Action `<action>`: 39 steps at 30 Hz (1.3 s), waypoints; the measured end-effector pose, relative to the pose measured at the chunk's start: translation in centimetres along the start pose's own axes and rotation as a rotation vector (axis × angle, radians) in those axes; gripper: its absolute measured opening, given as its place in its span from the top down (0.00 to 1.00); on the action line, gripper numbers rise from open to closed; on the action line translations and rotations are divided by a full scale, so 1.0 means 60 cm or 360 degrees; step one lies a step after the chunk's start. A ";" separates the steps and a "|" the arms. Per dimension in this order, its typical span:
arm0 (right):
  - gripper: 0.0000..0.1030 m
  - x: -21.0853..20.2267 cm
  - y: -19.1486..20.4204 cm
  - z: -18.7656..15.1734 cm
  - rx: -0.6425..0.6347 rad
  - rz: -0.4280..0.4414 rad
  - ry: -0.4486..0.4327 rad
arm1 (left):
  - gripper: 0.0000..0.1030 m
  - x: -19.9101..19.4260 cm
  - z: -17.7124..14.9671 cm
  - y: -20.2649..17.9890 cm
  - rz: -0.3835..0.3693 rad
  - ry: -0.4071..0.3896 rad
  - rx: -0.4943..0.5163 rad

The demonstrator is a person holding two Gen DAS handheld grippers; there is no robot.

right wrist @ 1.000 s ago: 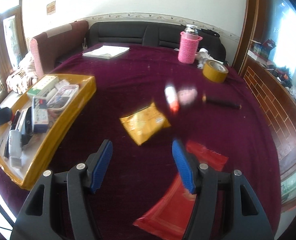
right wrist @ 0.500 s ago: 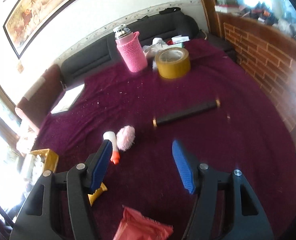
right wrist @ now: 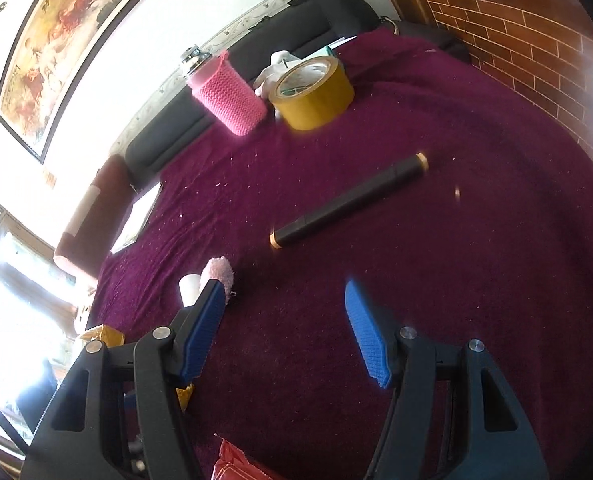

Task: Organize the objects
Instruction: 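Grasp the yellow cracker packet with the left gripper while the right grasps the pink plush toy, then carry the cracker packet and plush toy into the tray with both grippers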

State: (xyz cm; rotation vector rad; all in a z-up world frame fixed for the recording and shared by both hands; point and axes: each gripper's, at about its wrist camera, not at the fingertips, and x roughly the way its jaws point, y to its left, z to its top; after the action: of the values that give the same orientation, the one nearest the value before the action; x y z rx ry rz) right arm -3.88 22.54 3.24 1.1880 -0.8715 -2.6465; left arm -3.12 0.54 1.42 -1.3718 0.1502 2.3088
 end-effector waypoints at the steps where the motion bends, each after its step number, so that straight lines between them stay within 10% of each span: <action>1: 0.41 -0.001 0.000 0.001 -0.0008 -0.0015 -0.0005 | 0.35 -0.011 -0.004 -0.015 -0.0022 -0.0031 0.0039; 13: 0.41 0.012 -0.004 -0.001 -0.0014 -0.0039 0.0022 | 0.36 0.022 0.007 -0.040 0.0145 -0.0096 0.0010; 16: 0.41 0.018 -0.003 -0.004 -0.0021 -0.0015 0.0045 | 0.63 0.011 0.005 -0.035 0.0092 -0.0113 -0.0043; 32: 0.41 0.067 0.051 0.005 -0.0056 0.0128 0.0292 | 0.63 -0.270 -0.129 0.104 -0.0235 -0.0519 -0.0335; 39: 0.46 0.169 0.110 0.032 -0.0131 -0.0161 0.0486 | 0.63 -0.324 -0.194 0.201 -0.0152 -0.0602 -0.0534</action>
State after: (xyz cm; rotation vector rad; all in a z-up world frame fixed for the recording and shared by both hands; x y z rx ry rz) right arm -13.04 14.65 1.29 1.5965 -0.6592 -2.4519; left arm 9.00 -20.11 10.67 -1.0263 -0.4275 2.5389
